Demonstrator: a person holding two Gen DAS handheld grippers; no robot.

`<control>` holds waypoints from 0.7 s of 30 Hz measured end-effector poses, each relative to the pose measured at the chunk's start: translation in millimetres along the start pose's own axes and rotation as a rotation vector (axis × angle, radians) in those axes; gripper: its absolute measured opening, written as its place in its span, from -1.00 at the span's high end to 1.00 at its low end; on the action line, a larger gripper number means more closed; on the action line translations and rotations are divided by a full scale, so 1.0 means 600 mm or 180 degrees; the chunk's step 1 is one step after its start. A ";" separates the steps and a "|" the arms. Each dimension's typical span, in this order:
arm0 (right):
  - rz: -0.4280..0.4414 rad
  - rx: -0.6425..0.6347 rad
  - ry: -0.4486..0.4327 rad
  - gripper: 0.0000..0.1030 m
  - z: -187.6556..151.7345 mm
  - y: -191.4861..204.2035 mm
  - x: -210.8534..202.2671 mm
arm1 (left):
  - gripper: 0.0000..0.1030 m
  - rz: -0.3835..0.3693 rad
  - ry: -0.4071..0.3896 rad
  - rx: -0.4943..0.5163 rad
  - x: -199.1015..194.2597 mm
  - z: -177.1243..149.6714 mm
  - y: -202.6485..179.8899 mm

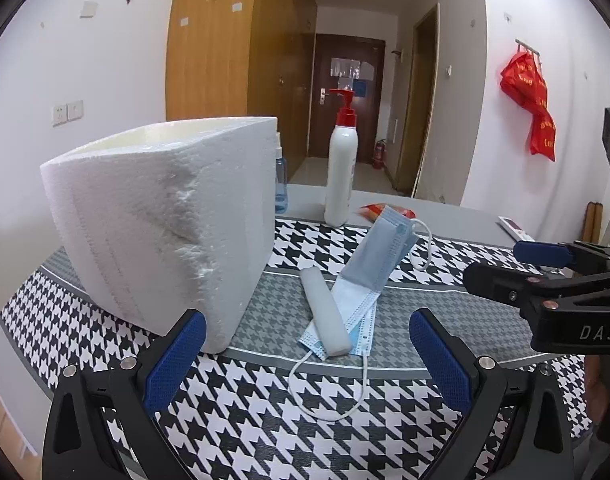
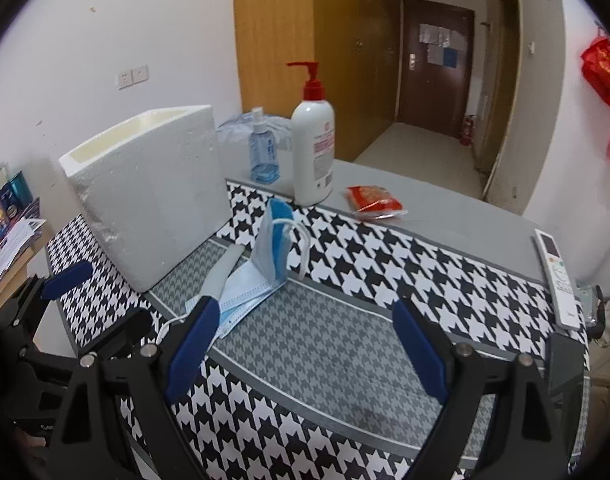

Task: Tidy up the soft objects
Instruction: 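Move both tools toward the white foam stick and the blue face mask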

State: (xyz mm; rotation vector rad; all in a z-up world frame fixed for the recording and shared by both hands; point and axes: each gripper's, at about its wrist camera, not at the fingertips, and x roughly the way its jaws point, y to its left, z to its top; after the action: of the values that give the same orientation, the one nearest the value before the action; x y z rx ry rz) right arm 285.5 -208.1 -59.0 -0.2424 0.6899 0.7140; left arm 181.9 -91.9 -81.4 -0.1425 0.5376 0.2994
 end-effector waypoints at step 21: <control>0.0197 -0.0087 0.0207 -0.30 0.010 -0.012 0.050 | -0.76 0.0033 0.0280 -0.0032 0.068 0.009 -0.010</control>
State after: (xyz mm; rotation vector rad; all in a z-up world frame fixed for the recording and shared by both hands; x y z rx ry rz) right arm 310.0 -195.4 -74.3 -0.2713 0.7525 0.7779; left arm 219.9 -86.4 -98.0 -0.1634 0.6242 0.3070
